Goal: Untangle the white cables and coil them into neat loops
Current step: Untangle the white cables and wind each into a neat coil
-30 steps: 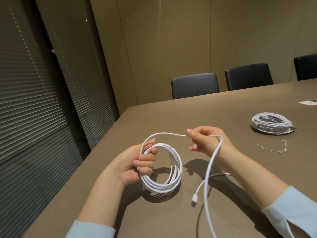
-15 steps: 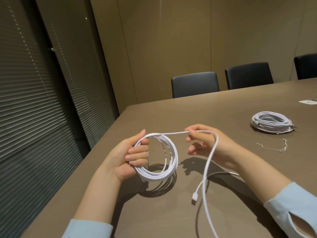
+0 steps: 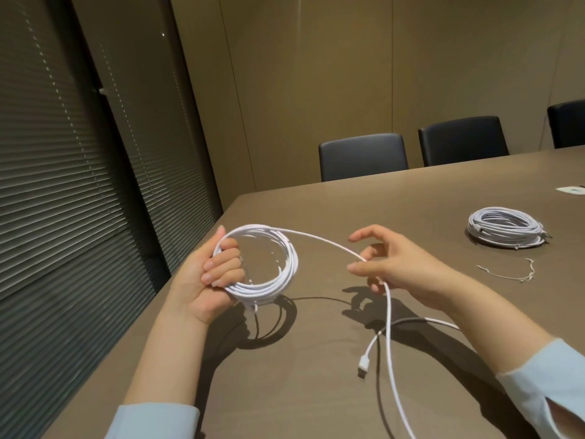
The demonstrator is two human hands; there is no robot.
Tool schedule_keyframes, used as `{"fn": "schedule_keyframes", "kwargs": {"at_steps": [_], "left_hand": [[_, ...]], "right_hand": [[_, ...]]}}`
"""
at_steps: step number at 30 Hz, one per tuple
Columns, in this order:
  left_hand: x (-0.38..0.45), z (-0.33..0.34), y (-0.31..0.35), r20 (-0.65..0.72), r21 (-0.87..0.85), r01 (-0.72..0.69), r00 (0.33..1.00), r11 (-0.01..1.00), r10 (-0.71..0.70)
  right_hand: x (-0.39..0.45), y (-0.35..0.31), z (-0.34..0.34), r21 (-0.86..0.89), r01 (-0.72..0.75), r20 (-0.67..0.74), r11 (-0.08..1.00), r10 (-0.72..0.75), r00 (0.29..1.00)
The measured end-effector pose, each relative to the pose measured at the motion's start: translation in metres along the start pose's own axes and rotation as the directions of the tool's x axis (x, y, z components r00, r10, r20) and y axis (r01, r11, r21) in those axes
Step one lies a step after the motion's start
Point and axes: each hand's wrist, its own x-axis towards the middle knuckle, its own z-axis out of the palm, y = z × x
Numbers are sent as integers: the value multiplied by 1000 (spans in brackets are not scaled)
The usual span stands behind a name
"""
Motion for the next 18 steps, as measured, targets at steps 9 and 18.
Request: {"fn": "schedule_keyframes", "kwargs": {"at_steps": [9, 18], "left_hand": [[8, 19, -22, -195, 127, -234, 947, 964, 255], [12, 36, -47, -146, 330, -258, 936, 908, 319]], "right_hand": [[-7, -11, 34, -15, -137, 60, 990, 138, 989], [-18, -9, 66, -347, 49, 69, 936, -27, 997]]}}
